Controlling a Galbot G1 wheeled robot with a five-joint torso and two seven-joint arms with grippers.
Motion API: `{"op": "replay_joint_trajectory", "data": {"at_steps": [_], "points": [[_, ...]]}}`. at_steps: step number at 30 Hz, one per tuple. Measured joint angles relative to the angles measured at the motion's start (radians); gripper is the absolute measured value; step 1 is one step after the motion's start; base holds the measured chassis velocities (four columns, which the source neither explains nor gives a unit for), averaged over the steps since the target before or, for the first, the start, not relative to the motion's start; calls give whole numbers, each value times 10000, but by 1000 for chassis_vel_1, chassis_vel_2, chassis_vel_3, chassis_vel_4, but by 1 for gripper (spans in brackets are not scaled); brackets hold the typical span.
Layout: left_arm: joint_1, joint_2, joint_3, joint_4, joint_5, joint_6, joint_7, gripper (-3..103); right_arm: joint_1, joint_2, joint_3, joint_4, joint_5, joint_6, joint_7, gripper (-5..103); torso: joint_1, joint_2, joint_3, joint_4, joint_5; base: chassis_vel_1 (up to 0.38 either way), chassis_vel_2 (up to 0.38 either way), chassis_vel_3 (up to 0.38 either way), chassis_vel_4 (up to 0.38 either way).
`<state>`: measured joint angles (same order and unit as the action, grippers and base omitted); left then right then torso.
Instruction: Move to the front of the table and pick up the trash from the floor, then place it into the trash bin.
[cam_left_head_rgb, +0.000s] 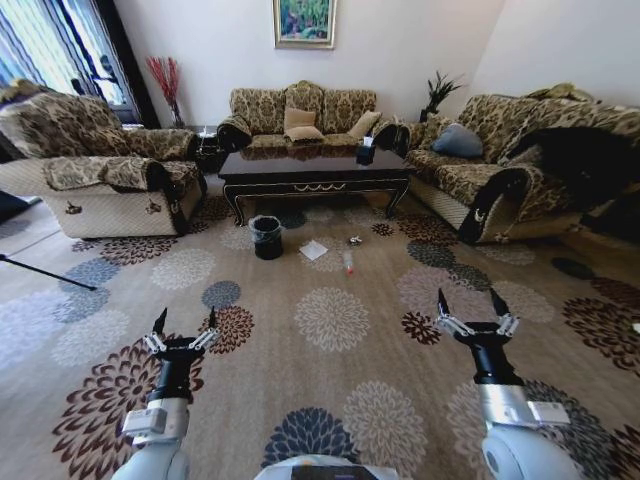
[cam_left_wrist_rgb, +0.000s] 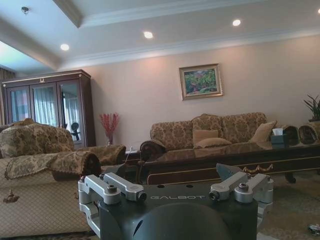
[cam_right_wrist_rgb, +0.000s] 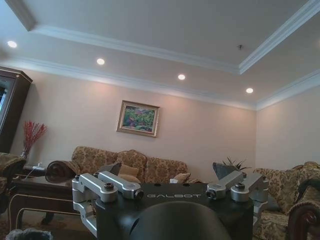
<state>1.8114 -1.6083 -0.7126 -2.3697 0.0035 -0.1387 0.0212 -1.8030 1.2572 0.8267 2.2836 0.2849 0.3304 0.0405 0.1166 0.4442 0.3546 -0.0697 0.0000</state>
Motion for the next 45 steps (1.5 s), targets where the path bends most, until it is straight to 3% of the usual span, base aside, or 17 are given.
{"op": "replay_joint_trajectory", "data": {"at_steps": [12, 20, 45], "points": [[-22, 0, 8, 35, -15, -29, 0, 100, -102, 31, -29, 30, -196, -206, -391, 100, -173, -485, -310, -1, 0, 0, 0, 0, 0], [5, 1, 29, 37, -7, -60, 9, 100, -158, 94, 103, -40, -77, 426, -1173, 100, -278, -841, -563, -1, 0, 0, 0, 0, 0], [176, 31, 39, -81, 33, -114, 35, 100, -245, 119, 123, -14, -84, 619, -1219, 100, -579, -1794, -1214, 0, 0, 0, 0, 0, 0]]}}
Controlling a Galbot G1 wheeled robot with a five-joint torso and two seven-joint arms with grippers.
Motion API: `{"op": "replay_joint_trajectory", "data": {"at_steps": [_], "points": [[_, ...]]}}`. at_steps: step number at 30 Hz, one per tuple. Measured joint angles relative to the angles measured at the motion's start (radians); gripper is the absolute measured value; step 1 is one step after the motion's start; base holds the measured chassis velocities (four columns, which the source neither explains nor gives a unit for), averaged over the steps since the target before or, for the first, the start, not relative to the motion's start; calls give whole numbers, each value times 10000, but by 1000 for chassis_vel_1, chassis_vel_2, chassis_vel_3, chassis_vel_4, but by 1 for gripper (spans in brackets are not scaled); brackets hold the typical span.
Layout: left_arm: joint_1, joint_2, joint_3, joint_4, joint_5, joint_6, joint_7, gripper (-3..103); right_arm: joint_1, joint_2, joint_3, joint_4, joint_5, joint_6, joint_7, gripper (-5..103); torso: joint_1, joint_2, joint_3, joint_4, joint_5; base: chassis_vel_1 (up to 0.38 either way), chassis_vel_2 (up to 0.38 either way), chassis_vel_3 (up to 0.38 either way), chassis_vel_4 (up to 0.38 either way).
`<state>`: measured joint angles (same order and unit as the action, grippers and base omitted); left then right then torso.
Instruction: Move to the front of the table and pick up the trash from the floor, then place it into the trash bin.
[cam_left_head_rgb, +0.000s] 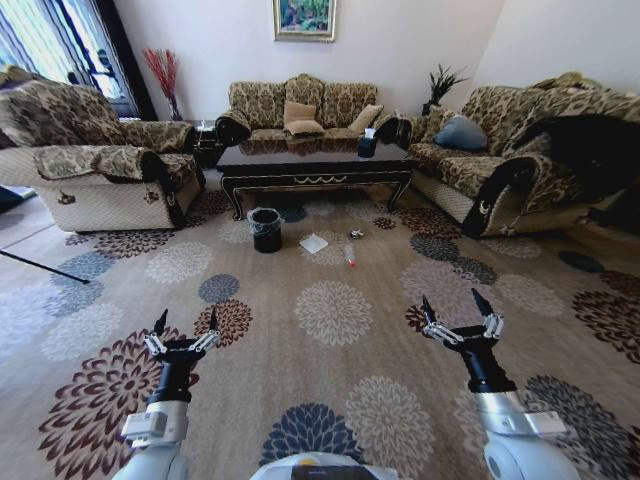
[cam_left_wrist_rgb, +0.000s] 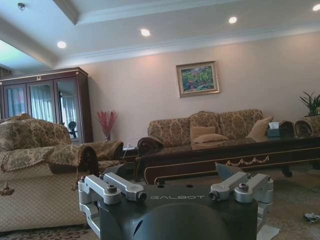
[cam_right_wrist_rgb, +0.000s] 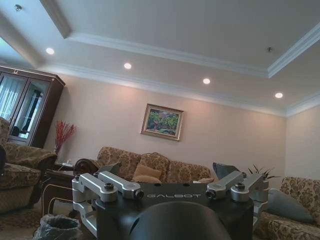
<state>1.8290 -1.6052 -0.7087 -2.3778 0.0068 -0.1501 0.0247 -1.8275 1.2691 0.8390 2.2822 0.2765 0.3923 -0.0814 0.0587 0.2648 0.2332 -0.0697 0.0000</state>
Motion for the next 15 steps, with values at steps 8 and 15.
{"op": "replay_joint_trajectory", "data": {"at_steps": [8, 15], "points": [[-56, -8, -3, 234, 36, -111, 2, 100, 37, 26, -14, -31, -18, 39, -31, 100, -93, -359, -267, 0, 0, 0, 0, 0, 0], [-149, -20, 0, 340, 38, -112, 2, 100, 107, 18, -15, -122, -64, 66, -44, 100, -167, -571, -403, 0, 0, 0, 0, 0, 0]]}}
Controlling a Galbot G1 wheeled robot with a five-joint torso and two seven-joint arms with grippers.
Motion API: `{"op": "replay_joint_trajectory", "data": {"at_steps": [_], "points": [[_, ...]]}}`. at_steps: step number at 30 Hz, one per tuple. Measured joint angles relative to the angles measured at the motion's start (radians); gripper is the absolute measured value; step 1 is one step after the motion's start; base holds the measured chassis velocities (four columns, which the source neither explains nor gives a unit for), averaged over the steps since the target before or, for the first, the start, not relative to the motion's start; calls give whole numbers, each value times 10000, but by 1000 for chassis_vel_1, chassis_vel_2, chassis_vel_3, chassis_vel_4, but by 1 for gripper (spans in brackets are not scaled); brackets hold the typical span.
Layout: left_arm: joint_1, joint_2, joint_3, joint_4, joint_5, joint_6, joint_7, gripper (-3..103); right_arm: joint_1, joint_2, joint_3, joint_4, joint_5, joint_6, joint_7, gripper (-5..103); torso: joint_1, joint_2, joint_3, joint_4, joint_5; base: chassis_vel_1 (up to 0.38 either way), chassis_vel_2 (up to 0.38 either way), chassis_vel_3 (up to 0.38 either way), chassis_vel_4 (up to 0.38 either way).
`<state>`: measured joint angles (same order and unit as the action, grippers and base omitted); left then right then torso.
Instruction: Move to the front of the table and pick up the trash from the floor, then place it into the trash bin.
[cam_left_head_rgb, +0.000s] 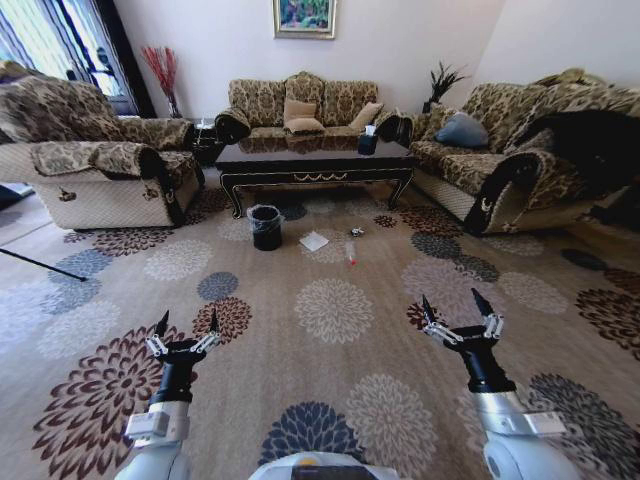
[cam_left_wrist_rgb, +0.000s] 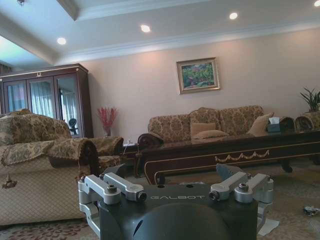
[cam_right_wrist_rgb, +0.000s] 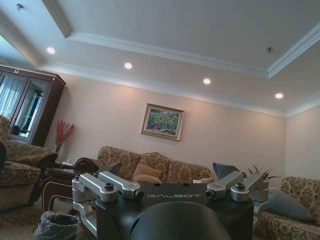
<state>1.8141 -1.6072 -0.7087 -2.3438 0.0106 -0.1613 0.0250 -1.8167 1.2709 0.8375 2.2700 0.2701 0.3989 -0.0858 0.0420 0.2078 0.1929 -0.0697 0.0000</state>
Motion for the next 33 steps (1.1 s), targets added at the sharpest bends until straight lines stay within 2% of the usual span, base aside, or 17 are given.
{"op": "replay_joint_trajectory", "data": {"at_steps": [33], "points": [[-31, -8, 63, 39, 36, -1, 16, 100, 54, 5, -113, -49, 183, -6, 43, 100, -248, -1280, -1033, 0, 0, 0, 0, 0, 0]]}}
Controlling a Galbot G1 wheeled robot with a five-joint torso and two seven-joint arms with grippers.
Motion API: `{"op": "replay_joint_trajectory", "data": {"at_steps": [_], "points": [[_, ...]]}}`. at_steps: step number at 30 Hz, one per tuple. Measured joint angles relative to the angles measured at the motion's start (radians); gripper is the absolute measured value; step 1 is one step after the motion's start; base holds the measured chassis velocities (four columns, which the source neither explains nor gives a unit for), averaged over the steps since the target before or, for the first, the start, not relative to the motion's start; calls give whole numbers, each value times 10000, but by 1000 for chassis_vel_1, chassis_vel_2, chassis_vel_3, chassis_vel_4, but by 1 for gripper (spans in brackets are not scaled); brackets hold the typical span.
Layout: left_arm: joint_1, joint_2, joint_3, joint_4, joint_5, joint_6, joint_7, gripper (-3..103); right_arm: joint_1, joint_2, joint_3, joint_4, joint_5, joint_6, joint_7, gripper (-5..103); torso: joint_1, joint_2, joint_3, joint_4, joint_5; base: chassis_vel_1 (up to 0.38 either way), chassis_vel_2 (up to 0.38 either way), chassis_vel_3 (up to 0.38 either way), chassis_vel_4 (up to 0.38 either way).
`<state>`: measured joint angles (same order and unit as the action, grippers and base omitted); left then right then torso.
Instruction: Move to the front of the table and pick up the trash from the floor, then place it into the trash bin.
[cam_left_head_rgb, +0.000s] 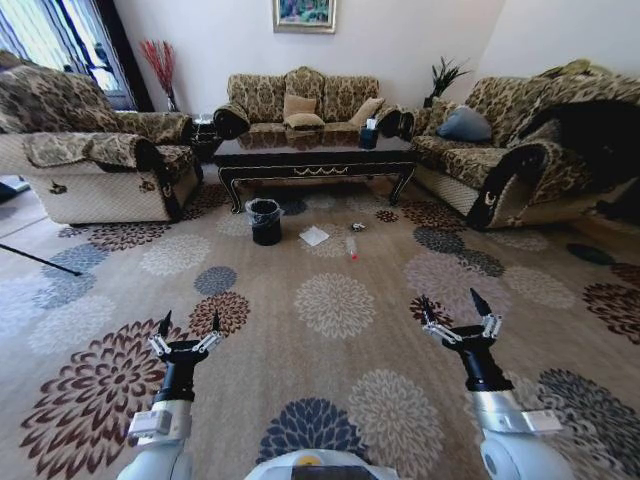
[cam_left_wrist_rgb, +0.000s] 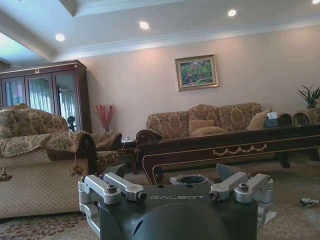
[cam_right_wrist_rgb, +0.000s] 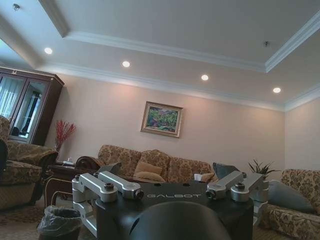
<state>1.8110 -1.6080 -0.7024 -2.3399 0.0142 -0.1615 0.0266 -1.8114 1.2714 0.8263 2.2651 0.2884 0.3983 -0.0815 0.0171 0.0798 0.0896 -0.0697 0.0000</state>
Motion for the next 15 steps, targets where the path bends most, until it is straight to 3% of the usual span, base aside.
{"op": "replay_joint_trajectory", "data": {"at_steps": [10, 15], "points": [[-51, 0, 44, 81, -95, -90, 7, 100, 10, 25, 3, 3, -13, 7, -3, 100, -34, -435, -406, 0, 0, 0, 0, 0, 0], [-78, 0, 70, 132, -139, -195, 10, 100, -7, 32, 4, 3, -15, -65, -2, 100, -30, -507, -483, 0, 0, 0, 0, 0, 0]]}}
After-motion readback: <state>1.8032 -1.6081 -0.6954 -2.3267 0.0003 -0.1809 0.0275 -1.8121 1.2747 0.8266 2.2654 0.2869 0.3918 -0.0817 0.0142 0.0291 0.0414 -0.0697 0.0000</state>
